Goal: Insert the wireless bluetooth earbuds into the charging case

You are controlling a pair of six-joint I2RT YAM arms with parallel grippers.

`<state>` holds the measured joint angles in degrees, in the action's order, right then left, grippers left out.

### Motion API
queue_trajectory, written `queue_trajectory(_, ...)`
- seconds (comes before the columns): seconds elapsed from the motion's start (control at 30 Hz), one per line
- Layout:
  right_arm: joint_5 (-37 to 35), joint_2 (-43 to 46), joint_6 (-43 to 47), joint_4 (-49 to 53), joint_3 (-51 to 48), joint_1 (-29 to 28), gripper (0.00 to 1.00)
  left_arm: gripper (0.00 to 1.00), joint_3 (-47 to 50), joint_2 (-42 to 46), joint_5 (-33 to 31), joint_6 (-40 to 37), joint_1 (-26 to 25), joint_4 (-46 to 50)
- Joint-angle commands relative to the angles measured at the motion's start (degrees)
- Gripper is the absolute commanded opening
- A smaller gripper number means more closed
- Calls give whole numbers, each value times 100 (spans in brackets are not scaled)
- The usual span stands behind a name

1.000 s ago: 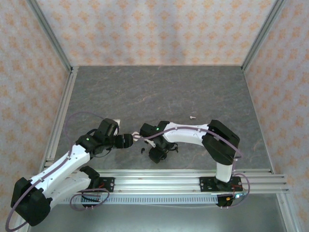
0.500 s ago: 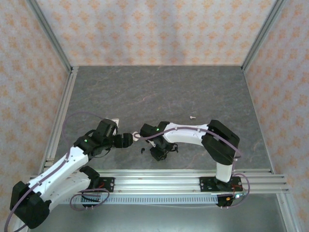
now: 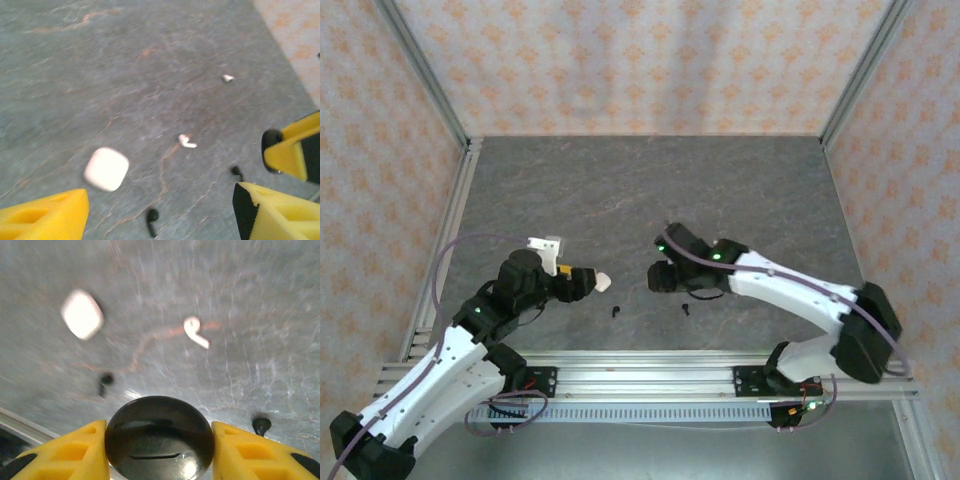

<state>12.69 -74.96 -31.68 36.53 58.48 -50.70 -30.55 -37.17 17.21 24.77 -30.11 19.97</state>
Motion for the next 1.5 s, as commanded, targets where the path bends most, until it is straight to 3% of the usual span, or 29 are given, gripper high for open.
queue_trajectory(0.0, -215, 662, -901, -360, -209, 197, 46, 76, -88, -192, 118, -143, -384, -1150)
queue_trajectory(0.27, 392, 1532, -1676, -937, -312, 473, 47, 77, -413, -1477, -430, -816, -2401, -3041)
queue_trajectory(0.47, 678, 1614, -1962, -1101, -319, 473, 47, 73, -435, -2396, -325, -236, -2508, -4535)
queue_trajectory(0.87, 879, 1791, -2336, -1539, -626, 473, 47, 68, -815, -2632, -1101, -337, -2507, -4053)
queue_trajectory(1.1, 954, 1782, -2400, -1624, -561, 473, 47, 52, -811, -2840, -1097, -187, -2508, -4227)
queue_trajectory(1.23, 1073, 1791, -2339, -1531, -504, 473, 47, 29, -864, -2831, -987, -168, -2492, -4361)
queue_trajectory(1.37, 1115, 1823, -2270, -1452, -540, 473, 47, 12, -883, -2763, -984, -150, -2492, -4309)
queue_trajectory(1.47, 1135, 1882, -2074, -1401, -466, 473, 53, 1, -831, -2658, -1001, -83, -2491, -4264)
